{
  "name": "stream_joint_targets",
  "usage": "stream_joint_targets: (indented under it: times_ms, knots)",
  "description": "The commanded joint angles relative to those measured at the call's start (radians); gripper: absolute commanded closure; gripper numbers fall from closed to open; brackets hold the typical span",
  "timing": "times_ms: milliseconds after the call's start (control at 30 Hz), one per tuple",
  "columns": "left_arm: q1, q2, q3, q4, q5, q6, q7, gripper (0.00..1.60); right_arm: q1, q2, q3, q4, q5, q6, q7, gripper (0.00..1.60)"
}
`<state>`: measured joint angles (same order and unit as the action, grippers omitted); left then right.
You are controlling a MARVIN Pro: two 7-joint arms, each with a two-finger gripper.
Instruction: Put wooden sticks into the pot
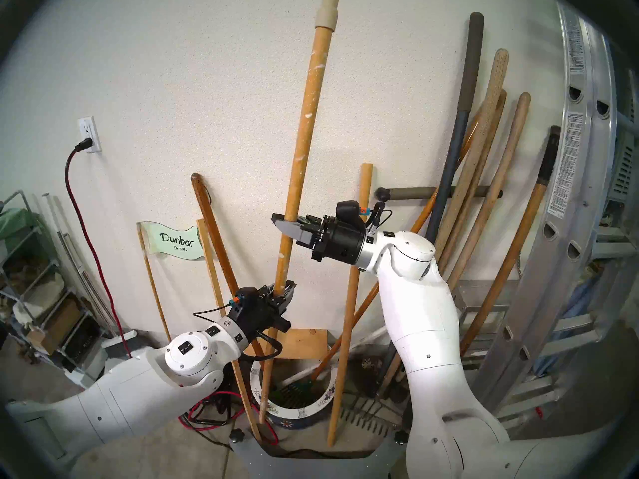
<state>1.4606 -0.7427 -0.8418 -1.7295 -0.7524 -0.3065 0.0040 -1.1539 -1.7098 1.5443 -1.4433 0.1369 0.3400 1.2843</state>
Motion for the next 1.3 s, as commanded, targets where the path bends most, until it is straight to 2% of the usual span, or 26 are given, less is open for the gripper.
stream_joint_targets:
  times_ms: [0,167,200,233,267,300,333,367,400,433,567,867,1267]
  knots:
    - [0.000,-0.011,-0.055,-0.066,-0.034,-0.053,0.050,1.60,0.027,-0.020,-0.022,0.015,0.012,0.007,0.020,1.60]
    - [0.026,-0.012,-0.066,-0.114,-0.044,-0.084,0.081,1.60,0.048,-0.033,-0.015,0.038,0.024,0.006,0.009,1.60]
    - [0.028,-0.010,-0.066,-0.121,-0.041,-0.086,0.083,1.60,0.052,-0.034,-0.014,0.041,0.026,0.005,0.007,1.32]
    - [0.031,-0.010,-0.066,-0.129,-0.034,-0.090,0.091,1.60,0.055,-0.034,-0.014,0.044,0.027,0.004,0.008,1.22]
    - [0.035,-0.012,-0.066,-0.135,-0.027,-0.094,0.104,1.60,0.058,-0.035,-0.014,0.046,0.028,0.004,0.007,1.20]
    - [0.035,-0.012,-0.065,-0.141,-0.025,-0.096,0.106,1.60,0.060,-0.039,-0.011,0.049,0.032,0.002,0.004,1.12]
    - [0.037,-0.014,-0.065,-0.146,-0.016,-0.098,0.115,1.60,0.063,-0.039,-0.011,0.051,0.033,0.003,0.005,0.86]
    - [0.038,-0.014,-0.064,-0.150,-0.012,-0.099,0.122,1.60,0.065,-0.041,-0.010,0.054,0.036,0.002,0.004,0.36]
    - [0.039,-0.015,-0.063,-0.153,-0.002,-0.102,0.132,1.60,0.068,-0.042,-0.008,0.056,0.038,0.002,0.002,0.36]
    - [0.041,-0.018,-0.064,-0.157,0.003,-0.102,0.145,1.60,0.070,-0.043,-0.006,0.058,0.039,0.002,0.002,0.00]
    - [0.043,-0.017,-0.073,-0.168,0.022,-0.113,0.179,1.60,0.077,-0.045,0.009,0.057,0.039,-0.003,-0.014,0.00]
    - [0.024,0.007,-0.069,-0.189,0.109,-0.059,0.240,1.60,0.082,-0.034,0.052,0.056,0.040,-0.002,-0.043,0.00]
    - [0.027,0.012,-0.096,-0.242,0.109,-0.073,0.286,1.60,0.102,-0.014,0.099,0.056,0.030,0.005,-0.077,0.00]
